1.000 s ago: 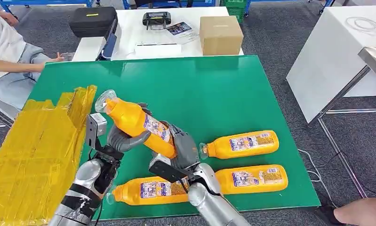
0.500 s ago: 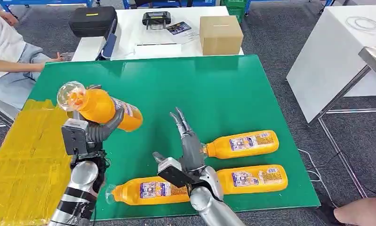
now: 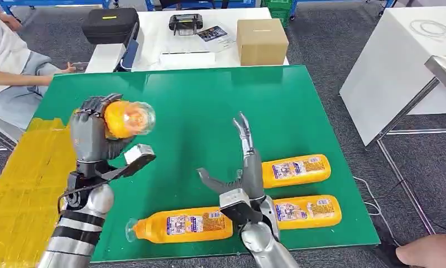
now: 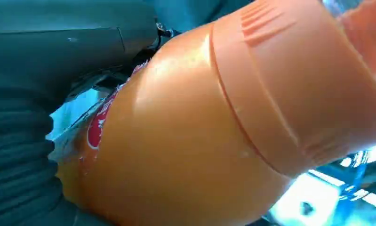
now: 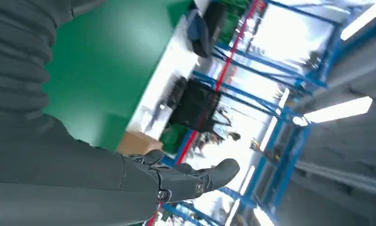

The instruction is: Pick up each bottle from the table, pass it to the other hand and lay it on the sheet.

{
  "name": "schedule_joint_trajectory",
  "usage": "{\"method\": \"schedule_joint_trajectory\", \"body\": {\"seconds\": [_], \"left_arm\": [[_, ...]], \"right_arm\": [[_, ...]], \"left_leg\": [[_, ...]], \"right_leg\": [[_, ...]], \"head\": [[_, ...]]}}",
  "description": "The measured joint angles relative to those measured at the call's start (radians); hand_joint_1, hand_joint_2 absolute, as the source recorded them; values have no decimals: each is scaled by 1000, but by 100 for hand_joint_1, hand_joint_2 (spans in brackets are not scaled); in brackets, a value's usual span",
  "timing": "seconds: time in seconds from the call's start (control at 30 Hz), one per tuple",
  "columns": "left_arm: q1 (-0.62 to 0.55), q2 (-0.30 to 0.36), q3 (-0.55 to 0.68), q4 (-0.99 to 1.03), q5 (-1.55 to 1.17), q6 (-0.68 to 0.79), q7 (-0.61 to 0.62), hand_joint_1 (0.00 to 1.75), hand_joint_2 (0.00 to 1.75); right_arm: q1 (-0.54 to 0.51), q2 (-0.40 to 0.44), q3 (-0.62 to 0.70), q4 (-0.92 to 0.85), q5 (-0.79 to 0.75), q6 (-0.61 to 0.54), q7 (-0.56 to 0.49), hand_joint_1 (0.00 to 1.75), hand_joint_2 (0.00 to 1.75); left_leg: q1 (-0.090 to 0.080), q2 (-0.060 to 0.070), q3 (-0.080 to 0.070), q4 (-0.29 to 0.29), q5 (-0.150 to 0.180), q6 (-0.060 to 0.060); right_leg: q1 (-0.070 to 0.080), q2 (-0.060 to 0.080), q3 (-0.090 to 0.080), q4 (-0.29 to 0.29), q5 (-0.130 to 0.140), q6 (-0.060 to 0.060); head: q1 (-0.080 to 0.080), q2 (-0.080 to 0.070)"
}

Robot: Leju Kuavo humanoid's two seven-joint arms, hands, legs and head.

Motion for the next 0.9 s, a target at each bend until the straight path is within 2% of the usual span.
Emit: {"method": "schedule_joint_trajectory", "body": {"seconds": [0.07,0.13,0.23,0.3,0.5,0.6,0.8,0.9], "left_arm": [[-10,25,40,40,-173,0,84,175,175],[-24,79,13,85,-240,1,257,175,175],[-63,197,-121,177,-257,1,482,175,175],[-79,262,-206,227,-258,1,539,175,175],[-85,331,-266,330,-257,2,455,175,175],[-74,354,-240,351,-230,3,392,175,175],[-60,373,-215,371,-226,3,359,175,175],[-37,372,-155,371,-209,3,260,175,175]], "right_arm": [[5,-11,0,-35,-16,6,-7,0,175],[5,-20,0,-51,-34,11,-14,0,175],[4,-32,2,-61,-53,19,-27,0,175],[3,-35,3,-64,-58,23,-29,0,175],[0,-47,11,-64,-68,26,-32,0,175],[1,-56,11,-64,-72,21,-34,0,175],[1,-64,11,-64,-72,17,-35,0,175],[4,-68,11,-65,-72,13,-36,0,175]], "left_leg": [[0,1,0,0,0,0],[1,3,0,0,0,0],[2,3,0,0,0,-1],[2,3,0,0,0,-1],[1,4,-1,0,0,-1],[1,2,-1,0,0,-1],[1,2,-1,0,0,-1],[1,3,-1,0,0,-1]], "right_leg": [[0,1,0,0,0,0],[0,3,-1,0,0,0],[1,3,-1,0,0,0],[2,3,-1,1,0,0],[1,3,-1,1,0,0],[1,3,-1,0,0,0],[1,2,-1,1,0,0],[2,3,-2,0,0,0]], "head": [[0,0],[0,0],[0,0],[0,0],[0,0],[0,0],[0,0],[0,0]]}}
